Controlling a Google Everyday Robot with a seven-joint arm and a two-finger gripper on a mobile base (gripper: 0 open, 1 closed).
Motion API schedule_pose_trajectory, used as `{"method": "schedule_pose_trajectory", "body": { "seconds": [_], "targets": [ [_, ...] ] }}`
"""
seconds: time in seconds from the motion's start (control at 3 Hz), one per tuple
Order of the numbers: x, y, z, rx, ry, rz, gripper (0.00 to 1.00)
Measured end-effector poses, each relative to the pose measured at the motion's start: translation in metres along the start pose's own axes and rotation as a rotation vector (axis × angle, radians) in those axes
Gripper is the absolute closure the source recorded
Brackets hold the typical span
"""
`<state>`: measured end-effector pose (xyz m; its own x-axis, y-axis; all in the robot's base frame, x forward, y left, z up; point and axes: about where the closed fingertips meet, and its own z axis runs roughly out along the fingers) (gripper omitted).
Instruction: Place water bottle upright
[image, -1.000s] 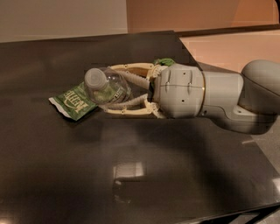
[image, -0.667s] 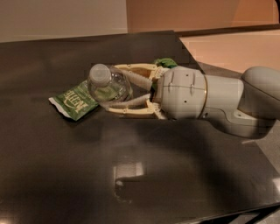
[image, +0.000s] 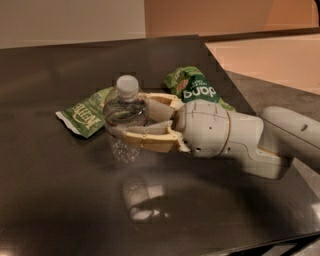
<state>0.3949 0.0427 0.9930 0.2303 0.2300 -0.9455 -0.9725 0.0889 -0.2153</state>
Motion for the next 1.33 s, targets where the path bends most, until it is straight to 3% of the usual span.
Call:
{"method": "schedule_pose_trajectory", "body": {
  "seconds": [0.33,0.67,1.33],
  "targets": [
    [0.009,0.006,-0.004,-0.019,-0.020,0.122,1.00],
    [0.014,0.011,-0.009,-0.052,0.022,0.193,1.00],
    [0.030,0.024,-0.018,-0.121,0.140,0.261,1.00]
  ]
}}
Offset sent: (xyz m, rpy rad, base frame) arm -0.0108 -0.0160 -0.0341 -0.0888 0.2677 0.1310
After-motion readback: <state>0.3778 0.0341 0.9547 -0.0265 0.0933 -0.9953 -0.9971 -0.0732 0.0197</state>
